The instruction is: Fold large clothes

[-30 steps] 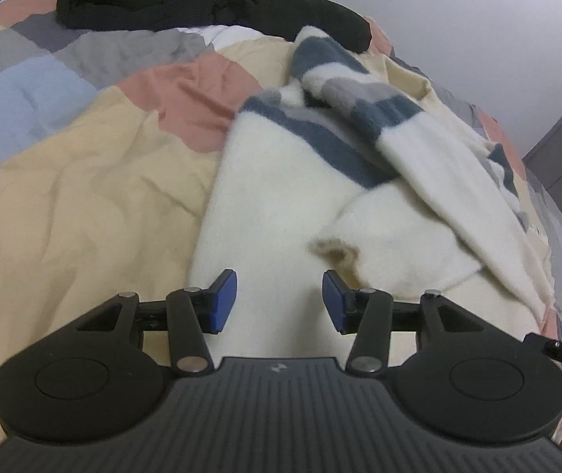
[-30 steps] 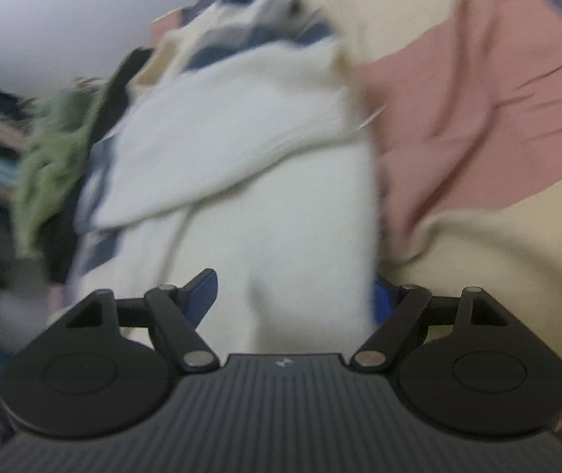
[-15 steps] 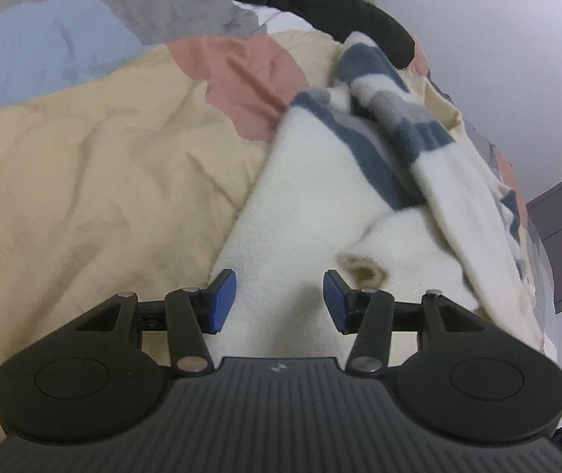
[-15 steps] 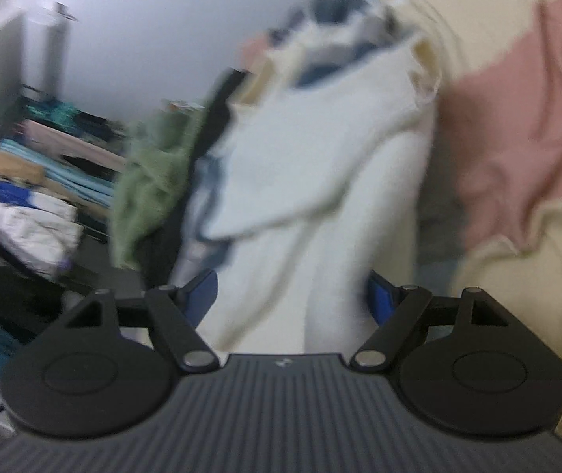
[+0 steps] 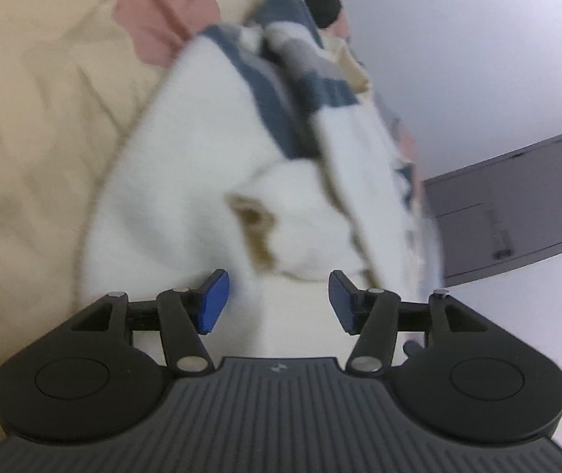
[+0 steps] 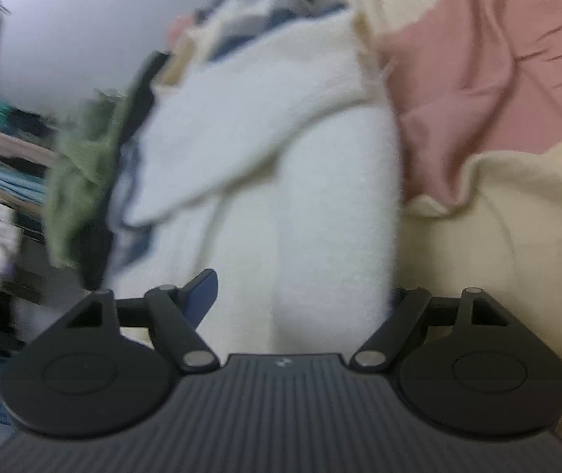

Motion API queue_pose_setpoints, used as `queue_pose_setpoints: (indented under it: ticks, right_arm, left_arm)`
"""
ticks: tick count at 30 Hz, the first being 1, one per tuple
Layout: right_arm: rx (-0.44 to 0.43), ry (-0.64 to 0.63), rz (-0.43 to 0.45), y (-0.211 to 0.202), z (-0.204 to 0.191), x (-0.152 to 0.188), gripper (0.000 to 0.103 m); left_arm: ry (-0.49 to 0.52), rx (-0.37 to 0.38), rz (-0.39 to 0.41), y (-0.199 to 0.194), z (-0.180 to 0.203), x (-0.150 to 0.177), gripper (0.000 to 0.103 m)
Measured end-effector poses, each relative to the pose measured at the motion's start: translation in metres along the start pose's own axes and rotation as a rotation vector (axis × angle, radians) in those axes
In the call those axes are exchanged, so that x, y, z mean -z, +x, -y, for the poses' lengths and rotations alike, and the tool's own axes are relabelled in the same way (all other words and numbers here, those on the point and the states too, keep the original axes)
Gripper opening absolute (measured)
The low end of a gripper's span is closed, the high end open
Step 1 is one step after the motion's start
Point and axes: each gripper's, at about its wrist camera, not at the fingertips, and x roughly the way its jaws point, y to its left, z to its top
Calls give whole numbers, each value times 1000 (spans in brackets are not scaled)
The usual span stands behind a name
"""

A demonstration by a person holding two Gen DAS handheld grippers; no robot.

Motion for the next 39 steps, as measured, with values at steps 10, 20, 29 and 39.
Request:
queue_pose_setpoints:
  ticks: [10, 20, 29, 39]
  right_arm:
    - [92, -39, -88, 21, 0, 5, 75]
    - [-79, -147, -1, 2, -23, 6, 20]
    - [-247, -83, 108, -37, -22, 1, 17]
    - [-356, -162, 178, -97, -40, -1, 17]
  left_arm:
    - [-63, -68, -51, 18, -12, 3, 63]
    - [-6, -75, -107, 15, -5, 13, 62]
    - [-64, -2, -4, -14, -9, 8, 6]
    - [-37, 346, 119, -91, 19, -2, 0]
